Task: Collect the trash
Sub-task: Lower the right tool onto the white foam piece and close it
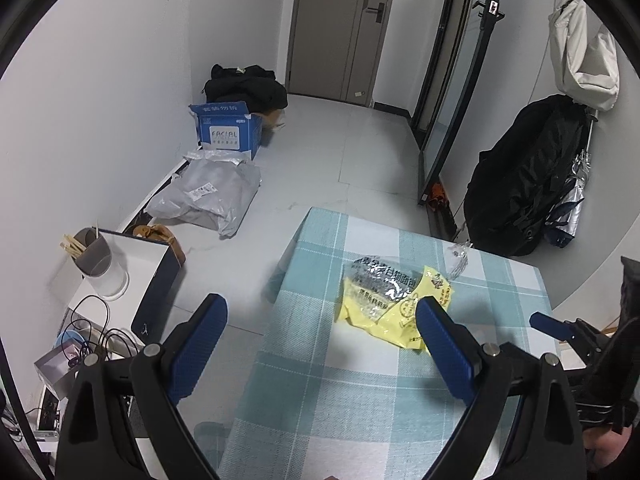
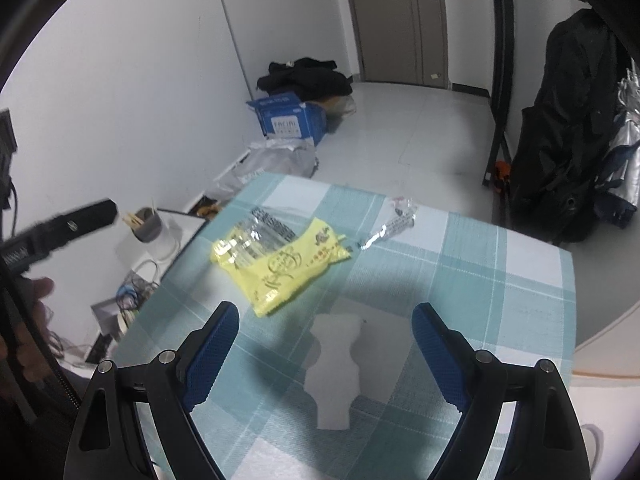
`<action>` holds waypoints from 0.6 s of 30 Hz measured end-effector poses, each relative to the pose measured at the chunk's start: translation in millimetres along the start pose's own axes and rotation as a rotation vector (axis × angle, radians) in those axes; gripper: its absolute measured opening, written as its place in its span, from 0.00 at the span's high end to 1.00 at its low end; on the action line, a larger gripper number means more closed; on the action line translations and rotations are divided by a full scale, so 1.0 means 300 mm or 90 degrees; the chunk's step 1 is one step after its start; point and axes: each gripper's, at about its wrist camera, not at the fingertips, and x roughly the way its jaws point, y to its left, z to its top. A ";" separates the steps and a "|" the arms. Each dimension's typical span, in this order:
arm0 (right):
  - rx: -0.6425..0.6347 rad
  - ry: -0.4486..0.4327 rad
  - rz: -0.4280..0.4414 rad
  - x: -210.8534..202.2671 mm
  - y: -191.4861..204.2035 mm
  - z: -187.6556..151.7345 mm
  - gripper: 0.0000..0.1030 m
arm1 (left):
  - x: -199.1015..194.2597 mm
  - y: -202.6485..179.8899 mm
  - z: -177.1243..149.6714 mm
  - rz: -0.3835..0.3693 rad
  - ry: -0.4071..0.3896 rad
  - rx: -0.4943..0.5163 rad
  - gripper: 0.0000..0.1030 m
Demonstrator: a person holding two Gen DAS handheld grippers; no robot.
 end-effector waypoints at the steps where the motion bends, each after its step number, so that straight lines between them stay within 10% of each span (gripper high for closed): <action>1: -0.004 0.007 -0.002 0.016 0.000 -0.006 0.15 | 0.006 0.005 -0.002 0.000 0.005 -0.001 0.09; 8: -0.018 0.050 -0.009 0.105 0.000 -0.041 0.19 | 0.027 0.013 -0.022 -0.001 0.024 0.013 0.09; 18: -0.047 0.122 -0.018 0.190 0.003 -0.026 0.49 | 0.023 0.021 -0.023 -0.005 0.034 0.015 0.09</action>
